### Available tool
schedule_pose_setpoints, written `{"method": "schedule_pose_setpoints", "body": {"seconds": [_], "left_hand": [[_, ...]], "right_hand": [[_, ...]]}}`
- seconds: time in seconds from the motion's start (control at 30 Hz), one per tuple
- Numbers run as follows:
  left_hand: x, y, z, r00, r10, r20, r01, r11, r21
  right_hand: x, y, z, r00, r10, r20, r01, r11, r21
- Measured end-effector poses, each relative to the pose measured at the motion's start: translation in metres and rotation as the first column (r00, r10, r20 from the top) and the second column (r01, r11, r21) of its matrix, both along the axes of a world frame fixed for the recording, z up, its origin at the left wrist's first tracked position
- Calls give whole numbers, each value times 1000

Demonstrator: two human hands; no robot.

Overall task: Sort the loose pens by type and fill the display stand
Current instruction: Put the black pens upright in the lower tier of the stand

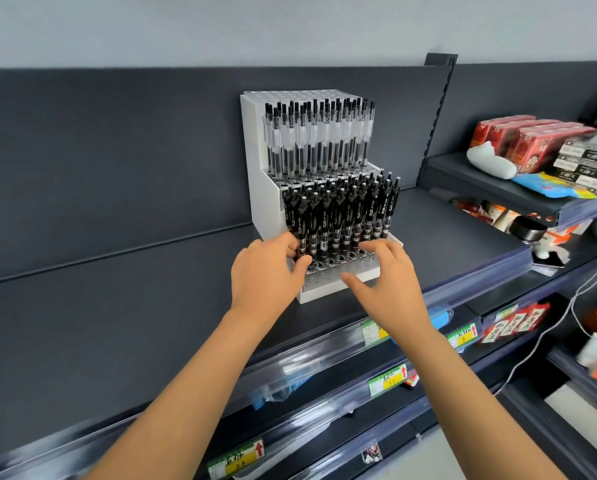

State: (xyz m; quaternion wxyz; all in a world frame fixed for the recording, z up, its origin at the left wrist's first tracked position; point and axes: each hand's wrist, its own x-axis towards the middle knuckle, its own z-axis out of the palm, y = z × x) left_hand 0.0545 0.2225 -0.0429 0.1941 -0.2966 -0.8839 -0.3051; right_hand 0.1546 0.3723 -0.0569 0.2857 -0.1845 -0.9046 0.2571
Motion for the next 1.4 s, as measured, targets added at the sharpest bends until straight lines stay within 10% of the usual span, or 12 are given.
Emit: {"method": "schedule_pose_setpoints", "body": {"seconds": [0.67, 1.03, 1.4], "left_hand": [[-14, 12, -13, 808, -247, 535, 84, 947, 311], [1, 30, -5, 671, -284, 685, -120, 870, 478], [31, 23, 3, 691, -69, 719, -227, 924, 307]], "right_hand": [[-16, 36, 4, 978, -200, -64, 165, 920, -355], [-29, 90, 11, 982, 187, -4, -152, 782, -604], [-16, 114, 13, 925, 379, 32, -302, 782, -545]]}}
